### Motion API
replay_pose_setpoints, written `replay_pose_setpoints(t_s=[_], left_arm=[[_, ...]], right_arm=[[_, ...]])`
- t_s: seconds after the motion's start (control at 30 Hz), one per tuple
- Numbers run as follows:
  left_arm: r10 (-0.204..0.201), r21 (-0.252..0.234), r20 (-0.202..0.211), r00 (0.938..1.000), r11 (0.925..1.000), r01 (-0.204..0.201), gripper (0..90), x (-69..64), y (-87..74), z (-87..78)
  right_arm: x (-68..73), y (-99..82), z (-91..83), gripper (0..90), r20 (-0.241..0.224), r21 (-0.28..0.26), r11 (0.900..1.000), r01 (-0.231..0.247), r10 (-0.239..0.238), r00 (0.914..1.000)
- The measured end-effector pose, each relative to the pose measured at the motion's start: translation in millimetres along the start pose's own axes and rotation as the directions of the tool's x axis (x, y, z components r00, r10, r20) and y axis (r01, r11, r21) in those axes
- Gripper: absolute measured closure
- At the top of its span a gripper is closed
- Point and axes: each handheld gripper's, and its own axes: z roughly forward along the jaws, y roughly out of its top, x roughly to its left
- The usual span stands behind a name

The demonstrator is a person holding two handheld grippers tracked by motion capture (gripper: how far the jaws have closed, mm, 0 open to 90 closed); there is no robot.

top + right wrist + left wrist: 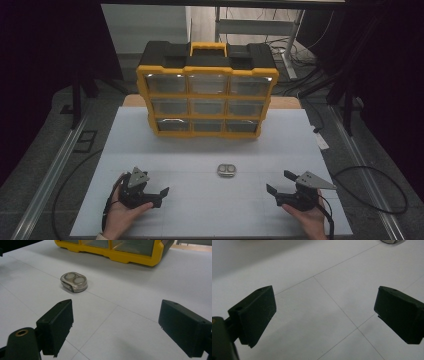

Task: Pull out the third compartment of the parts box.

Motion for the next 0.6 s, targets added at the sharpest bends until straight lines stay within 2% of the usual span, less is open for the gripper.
replay_pose_setpoints(t_s=[0.4, 0.6], left_arm=[[0.005, 0.014, -0.005, 1.0, 0.9999, -0.005, 5.0, 0.3, 0.2, 3.1], [0.017, 0.014, 0.001, 0.9999, 0.9998, -0.017, 4.9, -2.7, -0.1, 2.0]], right_arm=[[-1.9, -3.2, 2.7, 13.2, 0.011, 0.028, 0.9996, -0.003, 0.003, 0.9999], [-1.3, -2.3, 0.7, 13.3, 0.016, 0.017, 0.9997, -0.02, 0.02, 0.9997]])
